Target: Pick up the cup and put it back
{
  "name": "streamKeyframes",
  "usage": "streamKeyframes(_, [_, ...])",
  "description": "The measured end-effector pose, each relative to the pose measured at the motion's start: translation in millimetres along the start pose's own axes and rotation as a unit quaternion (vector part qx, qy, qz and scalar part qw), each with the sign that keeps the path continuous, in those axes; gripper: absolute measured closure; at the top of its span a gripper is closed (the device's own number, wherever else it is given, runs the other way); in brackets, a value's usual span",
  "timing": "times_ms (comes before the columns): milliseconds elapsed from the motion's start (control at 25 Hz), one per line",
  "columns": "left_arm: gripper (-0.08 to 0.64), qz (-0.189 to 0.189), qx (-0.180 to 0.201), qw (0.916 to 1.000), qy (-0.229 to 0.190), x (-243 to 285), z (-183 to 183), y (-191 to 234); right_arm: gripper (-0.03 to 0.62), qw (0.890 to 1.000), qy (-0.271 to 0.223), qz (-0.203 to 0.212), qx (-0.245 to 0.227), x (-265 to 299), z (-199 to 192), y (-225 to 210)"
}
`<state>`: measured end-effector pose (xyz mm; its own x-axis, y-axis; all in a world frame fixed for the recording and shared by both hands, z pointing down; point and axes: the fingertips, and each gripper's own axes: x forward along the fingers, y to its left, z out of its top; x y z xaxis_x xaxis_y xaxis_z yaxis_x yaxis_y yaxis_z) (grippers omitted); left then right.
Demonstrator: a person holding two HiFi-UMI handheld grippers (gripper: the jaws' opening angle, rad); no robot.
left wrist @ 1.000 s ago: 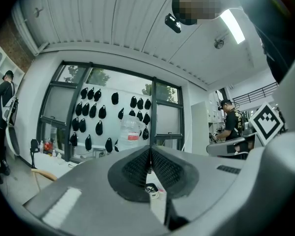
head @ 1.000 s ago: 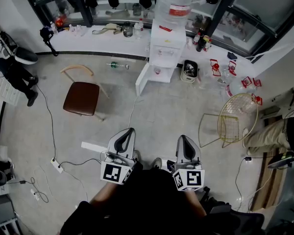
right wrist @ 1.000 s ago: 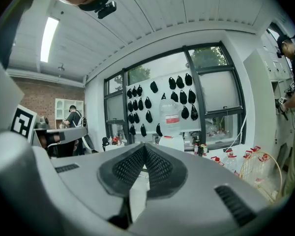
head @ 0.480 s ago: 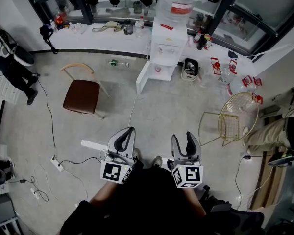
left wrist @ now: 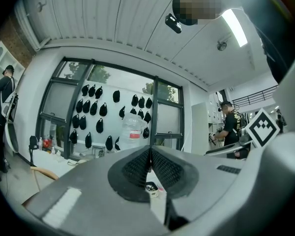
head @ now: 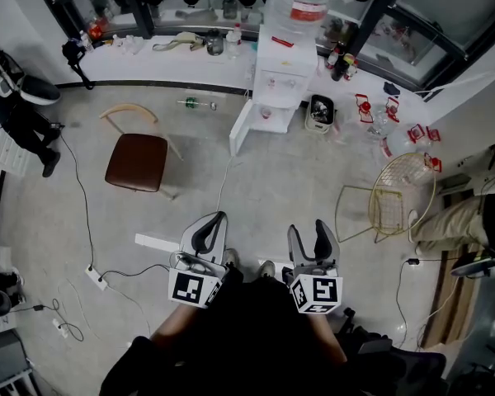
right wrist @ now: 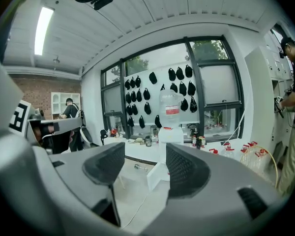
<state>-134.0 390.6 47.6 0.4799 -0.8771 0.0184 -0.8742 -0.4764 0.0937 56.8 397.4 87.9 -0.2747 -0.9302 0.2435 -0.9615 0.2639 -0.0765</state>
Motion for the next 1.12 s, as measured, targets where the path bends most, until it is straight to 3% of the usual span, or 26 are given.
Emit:
streamKeyframes(400, [0.552, -0.024, -0.002, 0.9997, 0.003, 12, -8, 29, 0.33, 1.0, 0.002, -0.019, 0.018, 30, -4, 10])
streamKeyframes(640, [0.552, -0.015, -0.004, 0.9998, 0.015, 50, -19, 33, 0.33, 1.0, 0.005, -0.011, 0.025, 68, -5, -19])
streamKeyframes(1120, [0.552, 0.072, -0.025, 0.997, 0.015, 211, -31, 16, 0.33, 0.995, 0.039, 0.09, -0.011, 217, 4, -129])
